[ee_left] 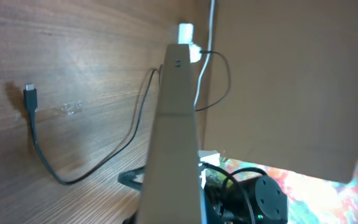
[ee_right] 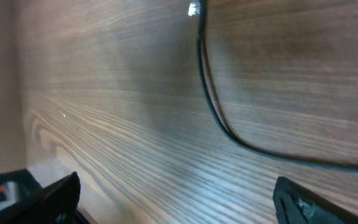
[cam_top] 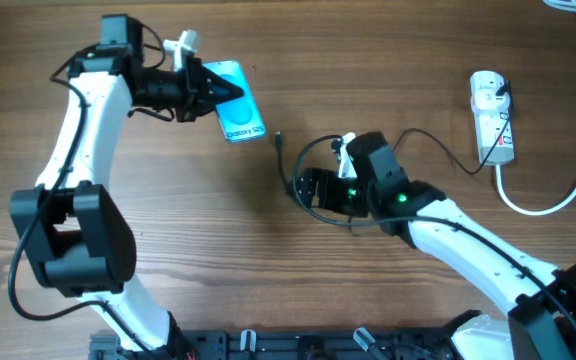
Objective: Plug charger to phone and switch on socket
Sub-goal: 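Grasp the black cable's USB-C plug end with the right gripper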
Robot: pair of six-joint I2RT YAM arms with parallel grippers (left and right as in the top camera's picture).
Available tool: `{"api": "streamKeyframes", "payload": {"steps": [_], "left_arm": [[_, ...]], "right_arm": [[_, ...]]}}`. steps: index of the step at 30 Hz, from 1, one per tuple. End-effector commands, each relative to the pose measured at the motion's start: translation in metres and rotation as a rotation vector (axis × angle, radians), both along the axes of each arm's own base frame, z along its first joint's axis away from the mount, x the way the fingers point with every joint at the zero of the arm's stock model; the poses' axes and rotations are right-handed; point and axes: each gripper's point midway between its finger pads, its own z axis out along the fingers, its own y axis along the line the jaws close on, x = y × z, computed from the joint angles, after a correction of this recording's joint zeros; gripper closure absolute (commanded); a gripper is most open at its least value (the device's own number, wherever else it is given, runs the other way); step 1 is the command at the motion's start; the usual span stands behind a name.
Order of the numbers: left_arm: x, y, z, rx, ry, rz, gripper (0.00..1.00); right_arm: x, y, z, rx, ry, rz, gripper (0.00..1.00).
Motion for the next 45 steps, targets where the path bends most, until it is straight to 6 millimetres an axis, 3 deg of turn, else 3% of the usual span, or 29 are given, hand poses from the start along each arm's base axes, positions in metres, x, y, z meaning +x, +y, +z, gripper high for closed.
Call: {"api": "streamKeyframes", "payload": {"steps": [1,4,8,13,16,19,20,21,27,30,35,42,45], "left_arm": [[0.003,0.020,0.025,-0.067,-0.092,0.020,0.96],[0.007,0.043,0.025,-0.067,-0.077,0.077,0.96],[0.010,0.070,0.024,-0.068,-0.060,0.144,0.96],[0.011,0.085,0.024,-0.080,-0.011,0.197,0.96],[0.010,0.082,0.024,-0.080,-0.009,0.192,0.96],[0.010,0.079,0.023,-0.078,-0.008,0.183,0.96],[0.009,0.078,0.023,-0.076,-0.005,0.182,0.96],[0.009,0.077,0.023,-0.077,-0.003,0.180,0.96],[0.009,0.078,0.020,-0.063,0.005,0.184,0.96],[0.009,0.079,0.019,-0.053,0.008,0.187,0.96],[0.008,0.079,0.019,-0.054,0.010,0.187,0.96],[0.008,0.079,0.019,-0.054,0.011,0.187,0.96],[0.008,0.078,0.018,-0.055,0.015,0.187,0.96]], "right_arm": [[0.022,-0.001,0.041,-0.124,-0.149,0.110,0.00],[0.030,-0.011,0.066,-0.234,-0.180,0.148,0.00],[0.048,-0.003,0.095,-0.275,-0.224,0.214,0.00],[0.087,0.021,0.099,-0.335,-0.196,0.307,0.00],[0.114,0.037,0.086,-0.334,-0.199,0.306,0.00],[0.136,0.050,0.059,-0.325,-0.210,0.295,0.01],[0.139,0.052,0.048,-0.325,-0.189,0.282,0.06],[0.141,0.053,0.037,-0.331,-0.173,0.284,0.16],[0.147,0.056,-0.023,-0.367,-0.095,0.302,0.38],[0.151,0.059,-0.046,-0.371,-0.083,0.305,0.59],[0.150,0.061,-0.078,-0.376,-0.041,0.316,0.65],[0.148,0.061,-0.097,-0.368,-0.024,0.302,0.71],[0.148,0.061,-0.105,-0.369,-0.011,0.297,0.77]]}}
